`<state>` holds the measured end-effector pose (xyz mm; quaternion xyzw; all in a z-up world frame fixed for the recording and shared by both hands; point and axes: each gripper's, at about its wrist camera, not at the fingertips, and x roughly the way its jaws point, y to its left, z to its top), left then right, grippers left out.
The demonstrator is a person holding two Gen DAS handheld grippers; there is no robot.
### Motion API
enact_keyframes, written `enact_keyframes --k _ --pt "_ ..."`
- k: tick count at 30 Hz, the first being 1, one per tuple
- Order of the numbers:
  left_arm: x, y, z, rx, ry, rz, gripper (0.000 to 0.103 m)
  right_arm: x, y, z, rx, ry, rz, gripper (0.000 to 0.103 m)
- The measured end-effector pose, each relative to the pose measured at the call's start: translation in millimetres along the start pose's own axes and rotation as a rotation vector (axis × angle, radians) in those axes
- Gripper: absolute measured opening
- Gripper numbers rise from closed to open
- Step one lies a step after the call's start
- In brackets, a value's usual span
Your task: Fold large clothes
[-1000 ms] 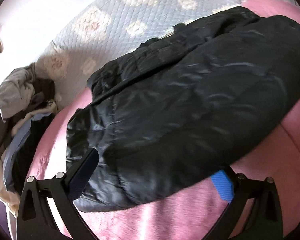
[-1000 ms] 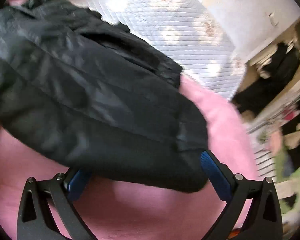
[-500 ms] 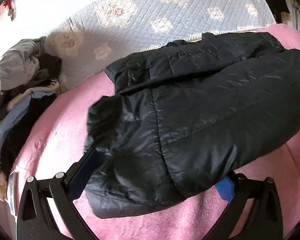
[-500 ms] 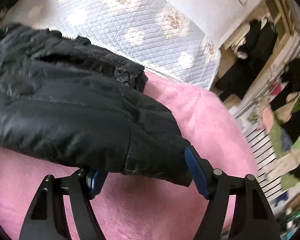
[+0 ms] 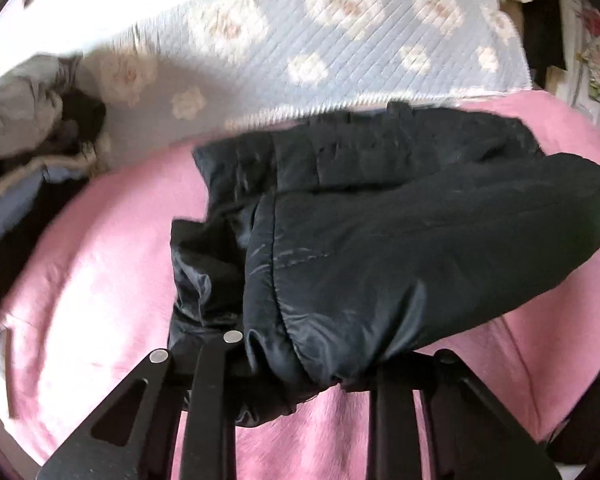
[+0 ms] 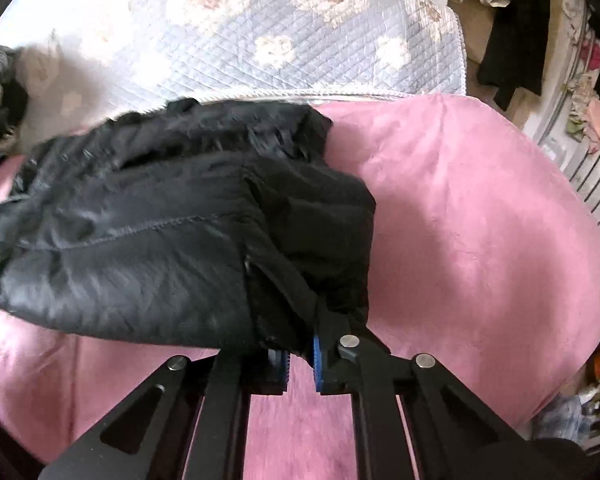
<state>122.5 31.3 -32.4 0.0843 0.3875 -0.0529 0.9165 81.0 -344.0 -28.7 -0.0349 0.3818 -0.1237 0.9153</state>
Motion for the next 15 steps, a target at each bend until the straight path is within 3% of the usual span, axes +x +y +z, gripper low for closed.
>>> enact_keyframes --k 6,13,15 --pt "-38 0 0 0.022 0.046 -0.086 0.026 -45 -3 2 -0.087 0.012 -0.008 0.009" --pt "-18 13 10 0.012 0.104 -0.117 0.041 -42 2 16 -0.134 0.053 -0.033 0.011" --pt "-16 21 24 0.0 0.082 -0.096 0.056 -42 10 26 -0.181 0.022 -0.075 0.016"
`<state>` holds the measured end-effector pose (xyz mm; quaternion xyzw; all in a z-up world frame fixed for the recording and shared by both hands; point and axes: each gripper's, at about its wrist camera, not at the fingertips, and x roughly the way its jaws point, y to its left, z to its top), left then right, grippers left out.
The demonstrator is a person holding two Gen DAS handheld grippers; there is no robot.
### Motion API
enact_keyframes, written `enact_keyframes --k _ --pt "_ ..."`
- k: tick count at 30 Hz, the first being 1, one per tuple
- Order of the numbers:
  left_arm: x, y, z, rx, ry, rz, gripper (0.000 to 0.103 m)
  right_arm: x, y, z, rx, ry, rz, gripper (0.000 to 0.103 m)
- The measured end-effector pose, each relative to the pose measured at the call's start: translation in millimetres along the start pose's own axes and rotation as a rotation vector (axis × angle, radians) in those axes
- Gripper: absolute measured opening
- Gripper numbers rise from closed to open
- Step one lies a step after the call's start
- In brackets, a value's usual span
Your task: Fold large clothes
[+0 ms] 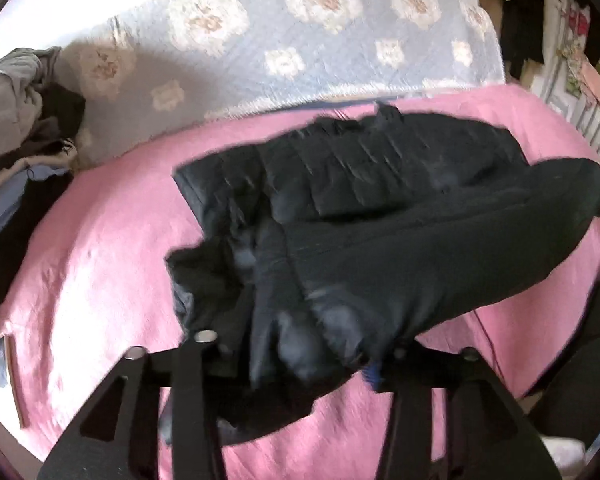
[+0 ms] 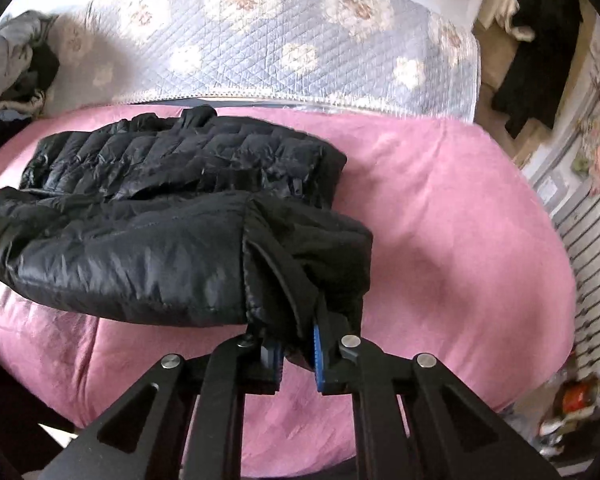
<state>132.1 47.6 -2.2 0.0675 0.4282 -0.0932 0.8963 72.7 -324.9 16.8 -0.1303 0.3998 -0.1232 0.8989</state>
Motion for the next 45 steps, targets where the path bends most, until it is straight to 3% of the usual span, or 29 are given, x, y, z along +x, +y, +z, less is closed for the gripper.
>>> enact_keyframes --k 2,4,6,7,9,10,11,14,16,18,22,23,26,27,28,29,31,32,34,36,38,39,42,45 --pt "-1 4 18 0.01 -0.041 0.066 0.07 1 1 17 -0.028 -0.044 -0.049 0.031" --pt "2 11 41 0.027 -0.11 0.136 0.084 2 -1 39 -0.04 -0.109 -0.13 0.06" --pt "17 21 66 0.009 -0.166 0.218 0.103 18 -3 69 -0.049 -0.166 -0.222 0.073" --pt "29 27 78 -0.01 -0.185 0.269 0.103 29 -2 81 -0.048 -0.18 -0.287 0.082" --pt "60 41 97 -0.047 -0.176 0.355 0.103 56 3 103 -0.035 -0.214 -0.436 0.088" --pt "77 47 102 -0.069 -0.147 0.365 0.103 65 6 108 -0.035 -0.219 -0.437 0.088" --pt "88 50 104 -0.087 -0.139 0.363 0.103 78 7 113 -0.031 -0.208 -0.391 0.088" --pt "99 60 98 -0.115 -0.167 0.341 0.103 115 -11 116 0.097 -0.115 -0.146 0.088" --pt "99 71 93 -0.142 -0.152 0.295 0.103 127 -29 110 0.181 -0.09 -0.048 0.088" --pt "89 87 85 -0.203 -0.142 0.22 0.103 122 -43 106 0.215 -0.158 0.066 0.088" --pt "73 114 57 -0.345 -0.098 0.057 0.103 112 -51 106 0.172 -0.215 0.051 0.088" --pt "77 121 51 -0.381 -0.063 0.022 0.1 113 -54 106 0.189 -0.204 0.093 0.088" --pt "102 131 43 -0.452 0.003 -0.179 0.07 128 -62 109 0.254 -0.154 0.219 0.088" --pt "109 131 43 -0.463 0.008 -0.222 0.061 134 -64 109 0.281 -0.14 0.214 0.088" --pt "113 130 44 -0.467 -0.001 -0.241 0.055 140 -66 108 0.319 -0.13 0.147 0.087" --pt "115 128 46 -0.467 -0.015 -0.255 0.041 144 -67 110 0.342 -0.134 0.108 0.086" --pt "112 121 51 -0.451 -0.06 -0.262 0.026 151 -67 110 0.346 -0.128 0.134 0.077" --pt "108 117 55 -0.438 -0.085 -0.241 0.014 155 -66 111 0.339 -0.11 0.18 0.068" --pt "100 114 64 -0.422 -0.123 -0.221 0.009 158 -61 112 0.314 -0.084 0.283 0.012" --pt "93 112 74 -0.426 -0.151 -0.188 0.008 142 -58 118 0.305 -0.178 0.227 0.007" --pt "85 113 85 -0.419 -0.203 -0.166 0.007 102 -51 134 0.243 -0.361 0.201 0.006" --pt "81 113 91 -0.412 -0.232 -0.139 0.007 94 -48 143 0.217 -0.38 0.178 0.006" --pt "86 119 100 -0.421 -0.249 -0.072 0.008 94 -39 168 0.167 -0.386 0.121 0.006" --pt "108 123 101 -0.413 -0.212 -0.078 0.009 134 -35 178 0.182 -0.288 0.093 0.006"
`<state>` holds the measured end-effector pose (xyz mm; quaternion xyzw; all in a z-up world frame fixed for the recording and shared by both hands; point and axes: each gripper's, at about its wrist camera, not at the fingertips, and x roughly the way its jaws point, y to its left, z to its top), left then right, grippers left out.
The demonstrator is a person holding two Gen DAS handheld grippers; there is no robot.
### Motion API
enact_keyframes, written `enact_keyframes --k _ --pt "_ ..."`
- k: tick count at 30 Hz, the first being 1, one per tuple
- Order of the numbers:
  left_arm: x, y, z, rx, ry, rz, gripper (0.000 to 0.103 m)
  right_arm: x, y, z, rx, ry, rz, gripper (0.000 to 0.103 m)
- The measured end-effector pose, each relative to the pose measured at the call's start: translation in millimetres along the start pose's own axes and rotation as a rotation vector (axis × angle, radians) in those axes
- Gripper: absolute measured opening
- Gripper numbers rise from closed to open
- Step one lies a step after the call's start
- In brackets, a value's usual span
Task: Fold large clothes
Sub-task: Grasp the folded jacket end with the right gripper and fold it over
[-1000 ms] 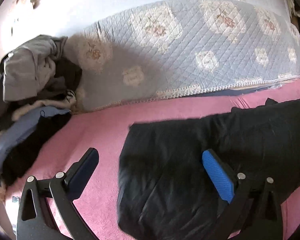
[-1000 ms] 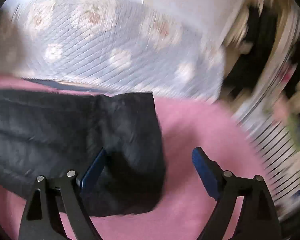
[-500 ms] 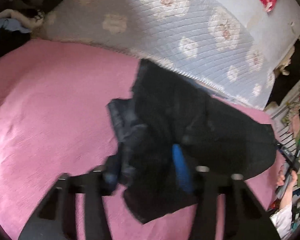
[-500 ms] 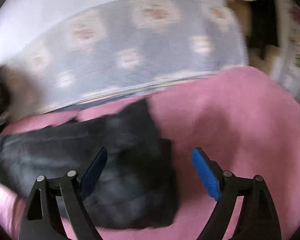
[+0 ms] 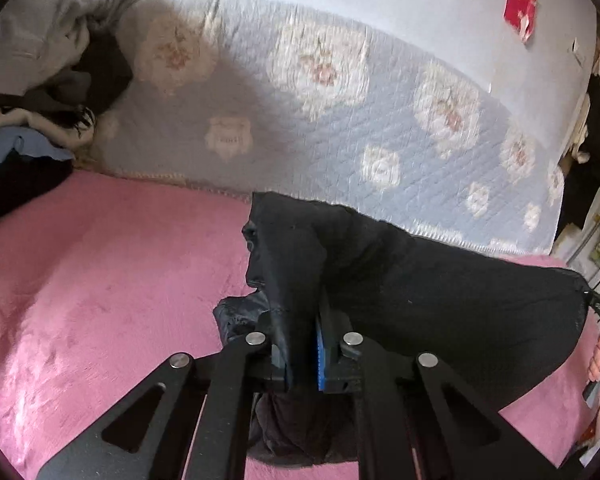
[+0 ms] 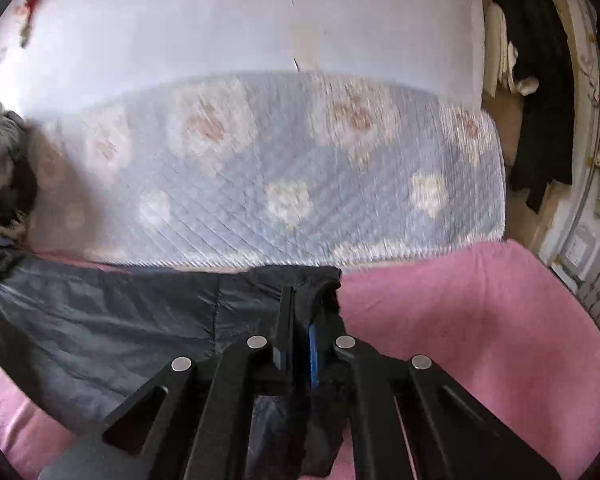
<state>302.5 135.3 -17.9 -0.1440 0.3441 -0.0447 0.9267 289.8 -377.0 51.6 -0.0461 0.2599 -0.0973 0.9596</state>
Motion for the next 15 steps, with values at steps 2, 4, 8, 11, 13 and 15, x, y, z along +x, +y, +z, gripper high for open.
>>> enact_keyframes --k 2,4,8,11,13,15 --pt "15 1 -4 0.008 0.011 0.033 0.011 27 3 -7 -0.004 0.079 -0.007 0.006" --pt "30 1 -9 0.029 0.038 0.088 0.023 50 5 -19 -0.034 0.137 -0.05 0.006" --pt "38 11 -23 -0.006 0.062 0.175 0.073 62 -6 -41 -0.001 0.192 -0.049 0.029" --pt "24 22 -25 -0.058 0.028 0.089 0.081 50 -27 -43 0.106 0.167 -0.02 0.082" --pt "19 29 -24 -0.114 0.045 0.049 0.085 34 -48 -40 0.214 0.147 0.045 0.086" --pt "17 35 -26 -0.172 0.06 -0.026 0.086 28 -67 -39 0.32 0.192 0.158 0.086"
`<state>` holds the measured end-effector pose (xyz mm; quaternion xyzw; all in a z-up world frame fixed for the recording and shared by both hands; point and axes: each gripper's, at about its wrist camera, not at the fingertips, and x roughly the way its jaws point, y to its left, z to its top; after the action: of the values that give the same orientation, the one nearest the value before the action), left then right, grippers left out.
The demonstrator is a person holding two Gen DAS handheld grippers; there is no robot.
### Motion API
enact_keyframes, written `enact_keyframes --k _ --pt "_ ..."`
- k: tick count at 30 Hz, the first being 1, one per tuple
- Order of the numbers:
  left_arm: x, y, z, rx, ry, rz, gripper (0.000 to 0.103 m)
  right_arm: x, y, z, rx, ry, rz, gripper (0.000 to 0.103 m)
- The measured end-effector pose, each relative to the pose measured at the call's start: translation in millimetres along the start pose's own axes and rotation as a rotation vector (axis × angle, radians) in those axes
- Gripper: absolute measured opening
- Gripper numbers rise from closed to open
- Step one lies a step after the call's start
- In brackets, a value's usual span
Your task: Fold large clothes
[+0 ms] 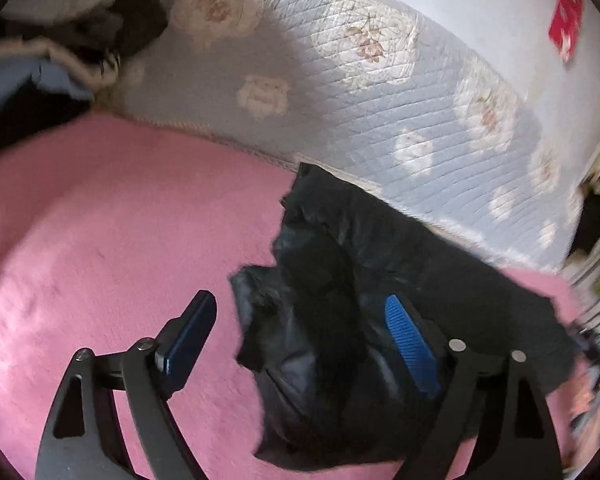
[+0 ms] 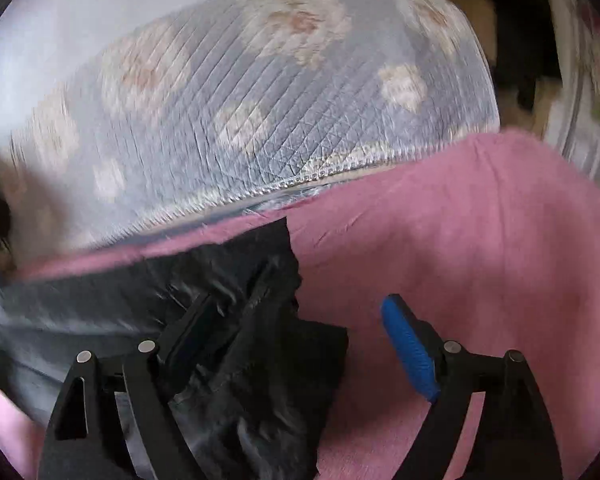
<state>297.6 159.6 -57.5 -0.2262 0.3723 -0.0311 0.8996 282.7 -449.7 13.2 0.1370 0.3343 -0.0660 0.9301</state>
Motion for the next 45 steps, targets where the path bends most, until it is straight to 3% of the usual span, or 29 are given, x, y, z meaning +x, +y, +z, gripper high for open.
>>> enact_keyframes --k 3,4,8,10,12,14,15,16,17,19,22,25,26,27,28,30,32,33,36,39,42,45 --pt "5 -1 -9 -0.022 0.043 -0.114 0.089 9 -19 -3 0.086 0.165 0.233 0.086" --pt "9 -4 -13 -0.013 0.066 -0.113 0.089 16 -22 -8 0.097 0.228 0.295 0.086" --pt "33 -3 -26 -0.032 0.136 -0.118 0.09 40 -23 -26 0.074 0.286 0.227 0.086" --pt "33 -6 -31 -0.006 0.117 -0.165 0.068 57 -24 -31 0.129 0.334 0.279 0.086" --pt "30 -19 -35 0.08 0.112 -0.143 0.041 66 -29 -33 0.202 0.35 0.329 0.087" --pt "21 -24 -35 0.082 0.102 -0.176 0.024 66 -27 -30 0.218 0.342 0.362 0.066" --pt "13 -25 -34 0.074 0.095 -0.191 0.019 63 -25 -29 0.214 0.339 0.367 0.042" --pt "3 -28 -33 0.072 0.08 -0.205 0.018 53 -19 -28 0.201 0.316 0.351 0.027" --pt "-10 -33 -33 0.078 0.061 -0.217 0.016 40 -10 -26 0.17 0.284 0.31 0.023" --pt "-31 -46 -32 0.108 0.044 -0.176 0.015 6 14 -25 0.084 0.215 0.236 0.016" --pt "-61 -60 -33 0.148 0.018 -0.12 0.015 -45 50 -27 -0.061 0.14 0.136 0.016" --pt "-69 -60 -36 0.157 0.045 -0.097 0.018 -68 59 -35 -0.079 0.14 0.101 0.017" --pt "-66 -60 -39 0.156 0.055 -0.077 0.025 -69 58 -40 -0.081 0.155 0.083 0.018" --pt "-63 -60 -41 0.165 0.05 -0.026 0.035 -67 57 -43 -0.085 0.171 0.069 0.02" --pt "-62 -61 -43 0.185 0.035 0.036 0.038 -63 53 -48 -0.087 0.188 0.046 0.024" --pt "-66 -70 -45 0.281 -0.042 0.218 0.05 -51 47 -52 -0.066 0.211 -0.019 0.029" --pt "-82 -82 -43 0.366 -0.172 0.34 0.05 -50 41 -49 -0.044 0.207 -0.016 0.03" --pt "-92 -87 -41 0.398 -0.226 0.358 0.051 -52 39 -45 -0.051 0.197 -0.027 0.031" --pt "-109 -91 -37 0.394 -0.27 0.271 0.051 -69 36 -41 -0.07 0.112 -0.151 0.035" --pt "-106 -93 -37 0.366 -0.22 0.145 0.05 -86 43 -37 -0.106 0.001 -0.241 0.041" --pt "-96 -101 -43 0.348 -0.146 0.029 0.041 -101 62 -40 -0.14 -0.019 -0.101 0.041" --pt "-89 -116 -52 0.348 -0.098 -0.03 0.035 -110 92 -53 -0.214 -0.002 0.036 0.041"
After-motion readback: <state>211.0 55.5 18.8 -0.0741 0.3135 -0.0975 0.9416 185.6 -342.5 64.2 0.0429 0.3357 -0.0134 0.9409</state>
